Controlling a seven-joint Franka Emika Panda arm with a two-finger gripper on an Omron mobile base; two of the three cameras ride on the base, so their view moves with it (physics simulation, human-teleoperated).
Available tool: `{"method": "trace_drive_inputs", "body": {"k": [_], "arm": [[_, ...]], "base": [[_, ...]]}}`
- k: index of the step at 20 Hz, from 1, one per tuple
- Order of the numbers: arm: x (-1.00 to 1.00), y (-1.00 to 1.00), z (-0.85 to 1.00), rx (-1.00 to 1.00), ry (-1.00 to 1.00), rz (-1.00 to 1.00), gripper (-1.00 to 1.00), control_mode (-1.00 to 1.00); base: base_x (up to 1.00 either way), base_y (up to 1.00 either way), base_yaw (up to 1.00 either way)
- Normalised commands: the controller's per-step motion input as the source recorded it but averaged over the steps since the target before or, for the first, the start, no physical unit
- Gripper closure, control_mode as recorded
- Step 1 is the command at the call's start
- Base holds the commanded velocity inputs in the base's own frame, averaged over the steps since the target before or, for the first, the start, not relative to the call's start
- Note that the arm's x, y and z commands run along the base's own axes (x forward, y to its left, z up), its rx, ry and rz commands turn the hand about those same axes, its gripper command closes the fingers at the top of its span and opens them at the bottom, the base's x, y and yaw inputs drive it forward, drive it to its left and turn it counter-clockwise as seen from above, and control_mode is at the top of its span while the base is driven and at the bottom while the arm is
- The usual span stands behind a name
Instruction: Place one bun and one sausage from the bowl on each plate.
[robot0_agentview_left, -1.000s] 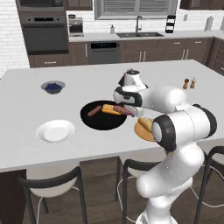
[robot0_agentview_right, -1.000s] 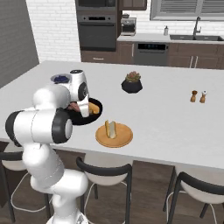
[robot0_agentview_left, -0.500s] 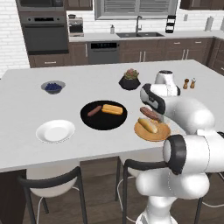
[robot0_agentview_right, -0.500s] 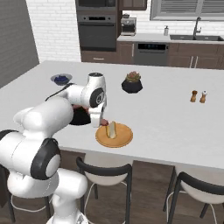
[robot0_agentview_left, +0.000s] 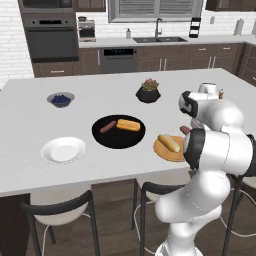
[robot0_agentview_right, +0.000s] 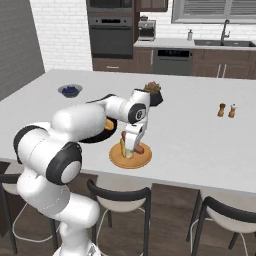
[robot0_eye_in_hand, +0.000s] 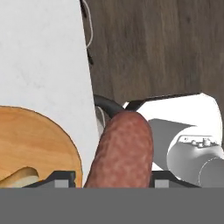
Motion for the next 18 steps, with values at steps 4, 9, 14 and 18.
{"method": "trace_drive_inputs", "body": {"k": [4, 9, 14, 18], "arm": [[0.13, 0.23, -0.82, -0.07, 0.09, -0.03, 1.0, -1.0], [0.31, 0.02, -0.11, -0.02, -0.03, -0.07, 1.0, -1.0], [0.21, -0.01, -0.24, 0.0, -0.01, -0.13, 1.0, -1.0], [0.34, -0.01, -0.46, 0.0, -0.07, -0.14, 1.0, -1.0]], "base": [[0.0, 0.0, 0.0], [0.0, 0.0, 0.0], [0.0, 0.0, 0.0], [0.0, 0.0, 0.0]]}}
